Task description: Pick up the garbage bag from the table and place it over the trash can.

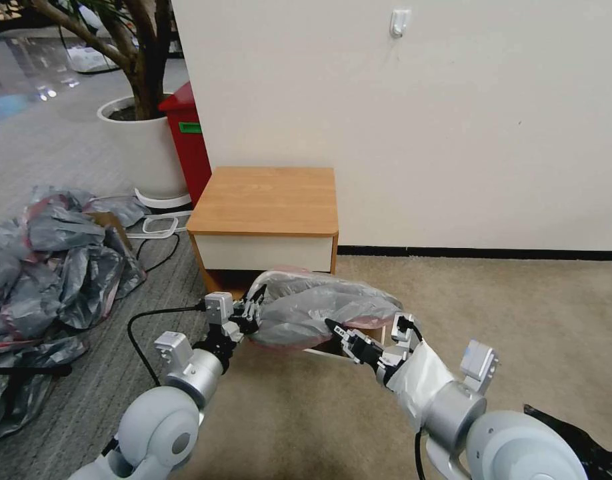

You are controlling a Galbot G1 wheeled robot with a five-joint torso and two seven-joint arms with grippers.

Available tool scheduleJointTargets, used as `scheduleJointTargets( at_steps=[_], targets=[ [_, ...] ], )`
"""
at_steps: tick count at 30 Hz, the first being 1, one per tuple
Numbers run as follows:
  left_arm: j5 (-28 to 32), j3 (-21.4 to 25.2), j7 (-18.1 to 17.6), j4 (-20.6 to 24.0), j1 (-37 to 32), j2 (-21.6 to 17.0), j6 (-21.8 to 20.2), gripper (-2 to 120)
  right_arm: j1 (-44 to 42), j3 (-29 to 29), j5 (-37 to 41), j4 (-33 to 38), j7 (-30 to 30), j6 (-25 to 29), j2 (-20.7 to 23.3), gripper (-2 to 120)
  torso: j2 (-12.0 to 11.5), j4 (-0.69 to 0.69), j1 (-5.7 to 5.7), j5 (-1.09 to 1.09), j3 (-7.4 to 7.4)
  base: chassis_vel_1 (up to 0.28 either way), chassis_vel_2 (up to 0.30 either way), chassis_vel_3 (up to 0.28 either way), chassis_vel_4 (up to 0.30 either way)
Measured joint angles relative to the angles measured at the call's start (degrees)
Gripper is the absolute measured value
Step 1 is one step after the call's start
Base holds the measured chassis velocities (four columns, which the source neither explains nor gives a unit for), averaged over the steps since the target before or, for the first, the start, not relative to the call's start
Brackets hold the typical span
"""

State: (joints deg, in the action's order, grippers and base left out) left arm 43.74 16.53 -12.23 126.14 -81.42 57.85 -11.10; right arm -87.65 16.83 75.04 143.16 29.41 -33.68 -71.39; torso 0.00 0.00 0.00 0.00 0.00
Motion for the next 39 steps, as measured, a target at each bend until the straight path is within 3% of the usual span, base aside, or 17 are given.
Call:
scheduleJointTargets(
  at_steps=[6, 26, 39],
  targets=[
    [0.67, 0.12, -0.86, -0.79, 0.28, 0.28, -0.14, 9, -1.46, -1.0, -0.48, 0.02, -1.24, 0.41, 0.36, 0, 0.0, 0.0, 0.0, 0.0, 0.0, 0.0, 0.0, 0.0, 0.0],
    [12.49, 3.84, -3.88, -0.34, 1.22, 0.71, -1.67, 9, -4.88, -2.16, -4.42, -0.57, -1.97, -0.12, 1.99, 0, 0.0, 0.0, 0.0, 0.0, 0.0, 0.0, 0.0, 0.0, 0.0],
    [16.17, 4.42, -4.42, -0.64, 1.8, 0.73, -2.22, 9, -4.28, 1.24, -9.56, -3.76, -4.36, -0.18, 2.04, 0, 0.0, 0.0, 0.0, 0.0, 0.0, 0.0, 0.0, 0.0, 0.0]
  ],
)
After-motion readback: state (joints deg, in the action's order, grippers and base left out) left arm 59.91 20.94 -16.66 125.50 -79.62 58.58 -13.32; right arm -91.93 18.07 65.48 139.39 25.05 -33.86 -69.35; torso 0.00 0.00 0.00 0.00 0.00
